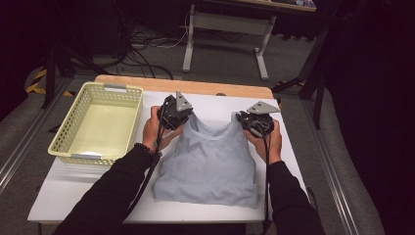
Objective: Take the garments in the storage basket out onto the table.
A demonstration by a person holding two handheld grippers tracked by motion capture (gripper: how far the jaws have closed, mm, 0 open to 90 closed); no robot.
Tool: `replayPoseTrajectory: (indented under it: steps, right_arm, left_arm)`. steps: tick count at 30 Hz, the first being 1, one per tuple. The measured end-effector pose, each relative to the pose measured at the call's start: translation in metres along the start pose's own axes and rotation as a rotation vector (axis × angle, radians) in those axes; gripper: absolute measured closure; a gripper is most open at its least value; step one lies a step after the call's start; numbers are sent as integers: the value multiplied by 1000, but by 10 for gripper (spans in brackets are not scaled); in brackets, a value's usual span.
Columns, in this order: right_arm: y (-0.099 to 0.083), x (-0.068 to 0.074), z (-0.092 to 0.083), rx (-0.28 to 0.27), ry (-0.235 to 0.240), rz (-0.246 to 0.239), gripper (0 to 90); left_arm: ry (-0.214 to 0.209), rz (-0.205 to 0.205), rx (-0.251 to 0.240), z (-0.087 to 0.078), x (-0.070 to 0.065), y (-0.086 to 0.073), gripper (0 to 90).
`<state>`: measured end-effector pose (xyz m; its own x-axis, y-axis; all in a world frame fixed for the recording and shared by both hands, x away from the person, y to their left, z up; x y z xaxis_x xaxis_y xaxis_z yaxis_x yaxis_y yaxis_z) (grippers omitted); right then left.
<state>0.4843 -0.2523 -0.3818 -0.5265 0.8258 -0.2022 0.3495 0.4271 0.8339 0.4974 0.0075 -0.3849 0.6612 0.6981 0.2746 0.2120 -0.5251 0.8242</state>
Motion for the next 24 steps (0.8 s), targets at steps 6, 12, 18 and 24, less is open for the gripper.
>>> replayPoseTrajectory:
  steps: [6,12,18,24]
  right_arm:
    - [5,1,11,-8,-25,12,675]
    - [2,1,2,-29,-33,63,467]
    - [-9,8,-25,-93,23,89,468]
    - [-52,20,-58,-57,65,95,500]
  left_arm:
    - [8,-8,6,5,-1,3,680]
    - [22,41,0,-7,-12,3,644]
    - [-7,95,-30,-32,-34,-11,610]
    - [-88,172,-58,-67,-64,-45,548]
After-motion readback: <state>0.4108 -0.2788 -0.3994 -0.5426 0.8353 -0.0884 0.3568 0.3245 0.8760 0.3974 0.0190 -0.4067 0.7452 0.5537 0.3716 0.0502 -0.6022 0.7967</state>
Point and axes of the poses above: each handheld gripper's, and its own axes: z roughly forward along the jaws, y roughly out of its top, x roughly to its left, the point moved 3 cm from there along z, roughly forward along the jaws, and after that the axes turned 3 degrees about z, right-handed, at the moved point
